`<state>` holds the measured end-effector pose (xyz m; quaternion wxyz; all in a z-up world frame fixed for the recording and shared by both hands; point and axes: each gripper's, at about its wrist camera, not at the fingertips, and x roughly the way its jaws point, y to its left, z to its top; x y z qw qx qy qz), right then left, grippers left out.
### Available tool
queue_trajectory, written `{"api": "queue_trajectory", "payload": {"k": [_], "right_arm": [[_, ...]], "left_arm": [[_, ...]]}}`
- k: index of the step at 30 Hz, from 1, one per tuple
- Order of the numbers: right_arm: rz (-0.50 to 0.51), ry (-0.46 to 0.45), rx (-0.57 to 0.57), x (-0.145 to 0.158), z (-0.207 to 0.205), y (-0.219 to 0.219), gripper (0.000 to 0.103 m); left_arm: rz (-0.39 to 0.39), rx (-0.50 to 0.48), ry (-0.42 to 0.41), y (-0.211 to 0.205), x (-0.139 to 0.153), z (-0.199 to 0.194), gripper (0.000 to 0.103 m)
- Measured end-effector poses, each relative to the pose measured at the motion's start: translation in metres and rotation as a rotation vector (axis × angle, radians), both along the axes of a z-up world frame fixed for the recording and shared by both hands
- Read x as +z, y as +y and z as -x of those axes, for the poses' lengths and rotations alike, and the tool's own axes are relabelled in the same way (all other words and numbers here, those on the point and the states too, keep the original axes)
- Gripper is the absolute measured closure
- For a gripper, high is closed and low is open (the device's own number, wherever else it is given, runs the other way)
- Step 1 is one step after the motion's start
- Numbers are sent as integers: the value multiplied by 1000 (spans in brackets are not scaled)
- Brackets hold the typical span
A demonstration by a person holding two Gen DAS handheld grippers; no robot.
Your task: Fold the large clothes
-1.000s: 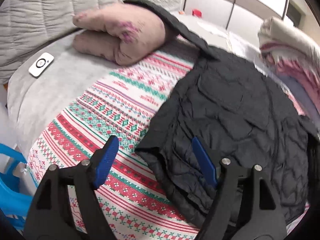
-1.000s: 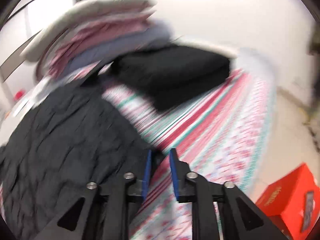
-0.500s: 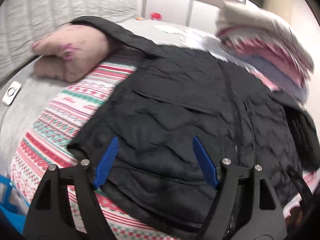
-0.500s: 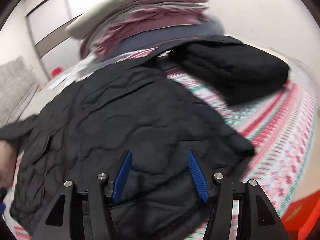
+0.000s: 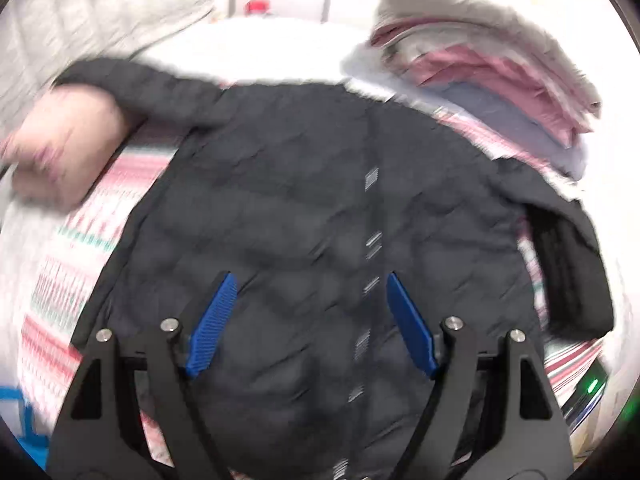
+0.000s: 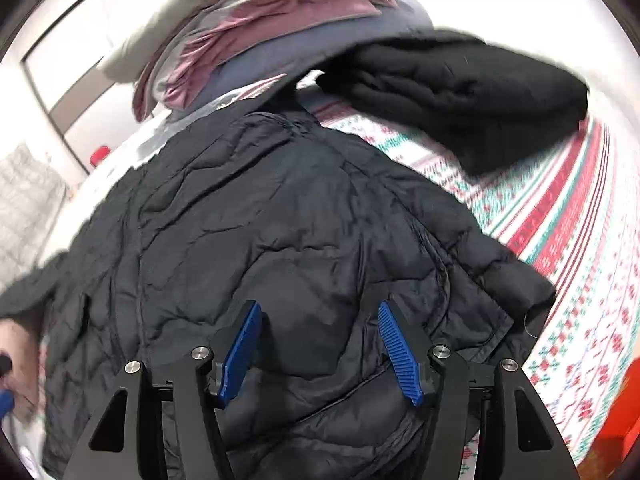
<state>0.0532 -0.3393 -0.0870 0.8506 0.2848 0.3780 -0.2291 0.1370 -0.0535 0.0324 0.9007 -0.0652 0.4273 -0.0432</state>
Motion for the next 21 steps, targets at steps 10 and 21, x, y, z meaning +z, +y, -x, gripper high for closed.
{"api": "queue_trajectory", "payload": {"k": [10, 21], "right_arm": [[-25, -126, 18, 30, 17, -48, 41], [-96, -293, -214, 94, -72, -259, 34]], "left_arm": [[-45, 73, 209, 26, -118, -44, 13], [65, 126, 213, 59, -111, -49, 12]]}}
